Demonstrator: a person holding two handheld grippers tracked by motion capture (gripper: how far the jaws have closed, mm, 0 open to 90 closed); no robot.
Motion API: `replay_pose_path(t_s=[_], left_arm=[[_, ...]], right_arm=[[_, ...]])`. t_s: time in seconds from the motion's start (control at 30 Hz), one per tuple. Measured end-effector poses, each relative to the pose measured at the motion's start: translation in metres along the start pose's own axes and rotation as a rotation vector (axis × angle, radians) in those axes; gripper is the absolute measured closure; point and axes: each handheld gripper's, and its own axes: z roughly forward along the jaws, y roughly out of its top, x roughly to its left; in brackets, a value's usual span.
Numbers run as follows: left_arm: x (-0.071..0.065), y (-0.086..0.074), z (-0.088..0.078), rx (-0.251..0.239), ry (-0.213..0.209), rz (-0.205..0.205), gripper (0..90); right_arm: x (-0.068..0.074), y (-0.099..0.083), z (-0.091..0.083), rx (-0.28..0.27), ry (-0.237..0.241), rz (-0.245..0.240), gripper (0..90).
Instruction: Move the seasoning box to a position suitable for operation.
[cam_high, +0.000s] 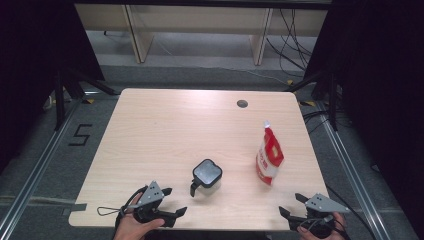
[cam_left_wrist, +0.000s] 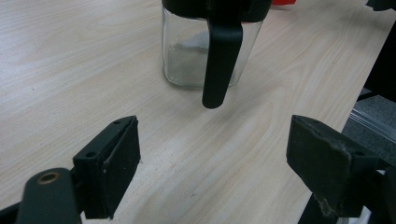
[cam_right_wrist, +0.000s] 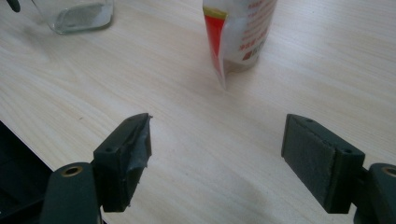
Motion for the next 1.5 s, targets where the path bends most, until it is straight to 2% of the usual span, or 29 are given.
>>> replay_pose_path(t_s=[0.03,0.1,0.17,0.27,0.3,0.33,0.37,0.43,0.53,0.57,0.63,0.67,0.73,0.77,0.83,0.9,0.97,1.0,1.03,1.07,1.17,1.2,1.27,1.3,1.33,1.4,1.43,1.47,1.5], left_arm=[[0.0,0.002,0.001,-0.007,0.003,0.034,17.2],[-0.001,0.002,0.002,-0.008,0.015,0.027,17.6],[-0.002,0.003,0.002,-0.011,0.014,0.023,18.0],[-0.002,0.004,0.003,-0.011,0.019,0.025,18.9],[-0.002,0.004,0.003,-0.011,0.019,0.025,19.2],[-0.002,0.004,0.003,-0.011,0.019,0.024,19.5],[-0.002,0.004,0.004,-0.013,0.019,0.024,19.5],[-0.002,0.005,0.004,-0.013,0.02,0.03,19.6],[-0.001,0.007,0.006,-0.013,0.032,0.054,22.6],[-0.001,0.007,0.006,-0.013,0.032,0.054,23.3],[-0.003,0.007,0.009,-0.017,0.056,0.04,24.3],[-0.003,0.009,0.012,-0.031,0.058,0.053,26.1],[-0.005,0.01,0.012,-0.018,0.067,0.045,28.4],[-0.005,0.012,0.014,-0.019,0.074,0.069,30.3],[-0.007,0.013,0.016,-0.029,0.069,0.05,31.6],[-0.009,0.015,0.019,-0.042,0.062,0.062,38.6],[-0.013,0.018,0.021,-0.042,0.071,0.066,39.8],[-0.012,0.019,0.021,-0.039,0.069,0.084,42.7],[-0.015,0.021,0.024,-0.038,0.065,0.069,44.3],[-0.014,0.022,0.025,-0.032,0.073,0.109,46.8],[-0.017,0.023,0.028,-0.035,0.079,0.098,50.7],[-0.017,0.024,0.029,-0.033,0.079,0.111,50.7],[-0.019,0.025,0.033,-0.039,0.072,0.096,54.2],[-0.017,0.027,0.036,-0.03,0.076,0.132,55.7],[-0.018,0.027,0.037,-0.028,0.078,0.119,57.3],[-0.017,0.028,0.038,-0.027,0.08,0.128,61.4],[-0.018,0.028,0.04,-0.038,0.077,0.11,64.0],[-0.017,0.028,0.041,-0.034,0.081,0.114,64.0],[-0.017,0.029,0.041,-0.032,0.088,0.111,68.3]], right_arm=[[0.0,-0.001,0.0,-0.004,-0.006,0.015,25.9],[-0.002,0.0,0.0,-0.018,-0.009,-0.002,26.5],[-0.003,0.0,0.001,-0.024,0.013,-0.02,26.5],[-0.002,0.001,0.002,-0.015,-0.004,-0.031,26.6],[0.001,0.0,0.002,-0.005,0.001,-0.003,26.7],[0.001,0.0,0.002,-0.001,-0.002,-0.005,27.2],[-0.002,0.0,0.002,-0.014,-0.002,-0.031,27.8],[-0.002,0.001,0.001,-0.004,-0.013,-0.032,28.0],[-0.002,-0.002,0.001,0.008,-0.012,0.014,28.0],[-0.005,-0.001,0.001,-0.003,-0.017,-0.016,28.0],[-0.005,-0.001,0.001,-0.004,-0.013,-0.01,28.0],[-0.005,-0.001,0.001,-0.005,-0.013,-0.009,28.0],[-0.005,-0.001,0.001,-0.005,-0.014,-0.013,27.9],[-0.005,-0.001,0.002,-0.002,-0.022,-0.018,28.0],[-0.005,-0.001,0.003,0.0,-0.01,-0.015,27.9],[-0.006,-0.002,0.003,0.006,-0.003,-0.002,27.9],[-0.005,-0.002,0.003,0.011,-0.003,0.001,28.0],[-0.006,-0.002,0.003,0.01,-0.003,-0.005,27.9],[-0.006,-0.002,0.003,0.009,-0.004,-0.006,28.0],[-0.006,-0.002,0.003,0.012,-0.006,0.003,27.9],[-0.006,-0.002,0.003,0.012,-0.009,-0.006,27.9],[-0.005,-0.002,0.003,0.014,-0.009,-0.004,27.9],[-0.005,-0.002,0.004,0.016,-0.004,-0.015,27.9],[-0.005,-0.002,0.004,0.014,-0.002,-0.017,27.9],[-0.004,-0.002,0.003,0.022,-0.002,-0.012,27.9],[-0.005,-0.002,0.004,0.021,-0.002,-0.019,27.9],[-0.004,-0.002,0.004,0.018,0.007,-0.013,27.9],[-0.004,-0.002,0.004,0.018,0.007,-0.013,27.9],[-0.003,-0.002,0.004,0.013,0.013,-0.001,27.9]])
